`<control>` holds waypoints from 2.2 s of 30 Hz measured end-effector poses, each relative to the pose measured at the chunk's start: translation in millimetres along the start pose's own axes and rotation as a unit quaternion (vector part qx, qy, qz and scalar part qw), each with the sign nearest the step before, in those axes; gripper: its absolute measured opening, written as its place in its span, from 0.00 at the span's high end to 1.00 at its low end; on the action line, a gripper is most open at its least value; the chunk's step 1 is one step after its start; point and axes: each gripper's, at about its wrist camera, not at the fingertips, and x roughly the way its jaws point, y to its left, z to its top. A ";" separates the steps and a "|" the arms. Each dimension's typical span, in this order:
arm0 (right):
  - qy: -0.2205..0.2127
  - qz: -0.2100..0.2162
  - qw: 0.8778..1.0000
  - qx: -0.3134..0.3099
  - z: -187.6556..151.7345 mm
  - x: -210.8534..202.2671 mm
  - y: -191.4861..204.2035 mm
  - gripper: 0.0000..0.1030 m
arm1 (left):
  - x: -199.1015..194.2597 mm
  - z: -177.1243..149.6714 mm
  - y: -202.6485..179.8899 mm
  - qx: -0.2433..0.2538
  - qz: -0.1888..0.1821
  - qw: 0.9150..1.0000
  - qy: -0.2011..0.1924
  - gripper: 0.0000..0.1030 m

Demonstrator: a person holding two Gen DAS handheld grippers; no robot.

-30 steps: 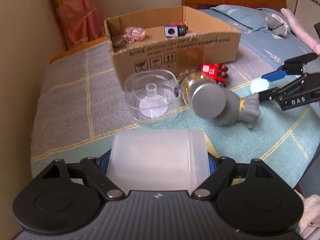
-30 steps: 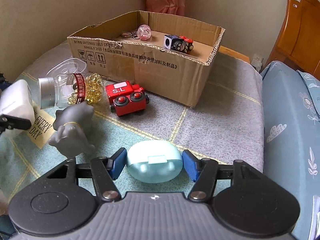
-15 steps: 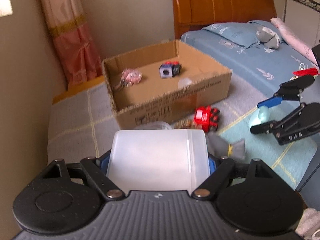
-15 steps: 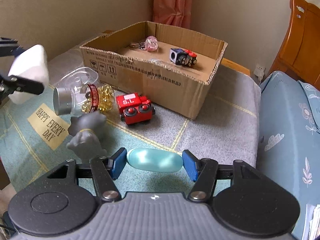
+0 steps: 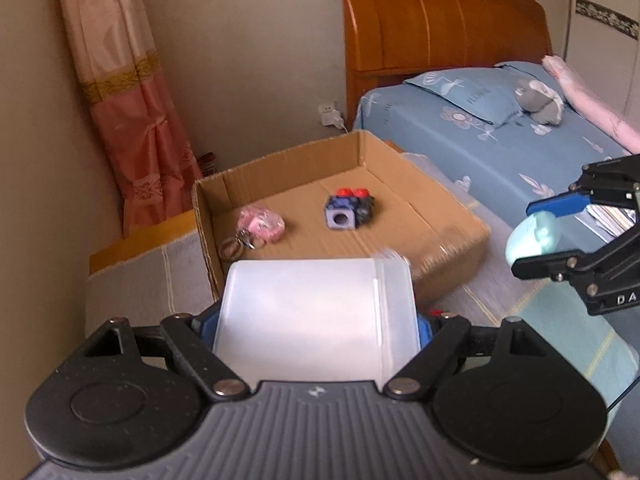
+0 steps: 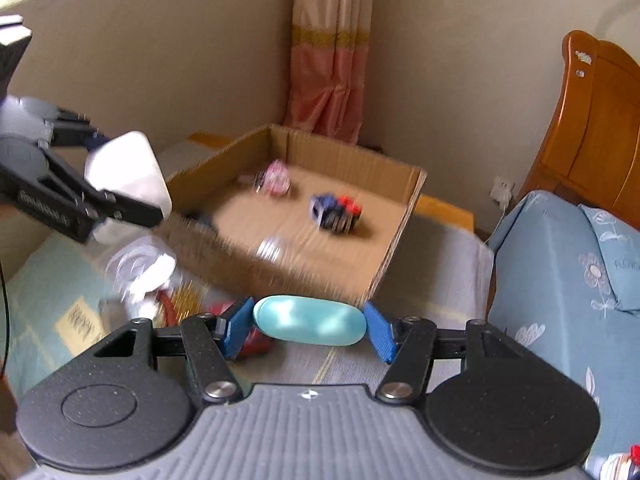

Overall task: Organize rigid objects
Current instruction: 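Carry both items over the box and open both grippers, then move the left tool to the clear plastic cup and grasp it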

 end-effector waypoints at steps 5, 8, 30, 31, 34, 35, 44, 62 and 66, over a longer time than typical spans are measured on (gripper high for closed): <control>-0.003 -0.009 1.000 0.016 32.4 23.9 -11.6 0.36 | 14.7 9.8 2.5 0.004 0.012 1.000 0.004 0.19; -0.001 -0.005 1.000 0.031 49.6 44.5 -18.2 0.36 | 22.3 14.0 6.8 -0.004 0.018 1.000 0.008 0.19; 0.000 -0.013 0.997 0.078 40.5 63.9 -29.2 0.00 | 73.5 51.7 20.8 -0.021 0.030 0.999 0.028 0.19; 0.000 -0.014 0.997 0.077 38.5 60.6 -28.3 0.00 | 76.3 53.6 21.2 -0.024 0.031 0.999 0.030 0.19; -0.003 -0.016 0.997 0.078 33.3 49.9 -25.8 0.00 | 82.7 57.0 22.6 -0.030 0.038 0.998 0.029 0.18; -0.011 -0.021 0.996 0.081 31.7 45.4 -25.3 0.00 | 84.3 57.8 23.4 -0.034 0.043 0.998 0.027 0.15; -0.011 -0.018 0.996 0.086 19.6 22.6 -18.3 0.00 | 69.0 52.1 29.8 -0.067 0.046 0.996 0.032 0.08; 0.019 -0.003 0.996 0.087 -42.3 3.4 42.0 0.00 | -1.5 -2.7 -3.4 -0.045 0.068 0.997 0.012 0.04; 0.021 -0.001 0.996 0.090 -56.3 1.5 59.2 0.00 | -14.0 -24.1 -3.0 -0.072 0.078 0.994 0.007 0.04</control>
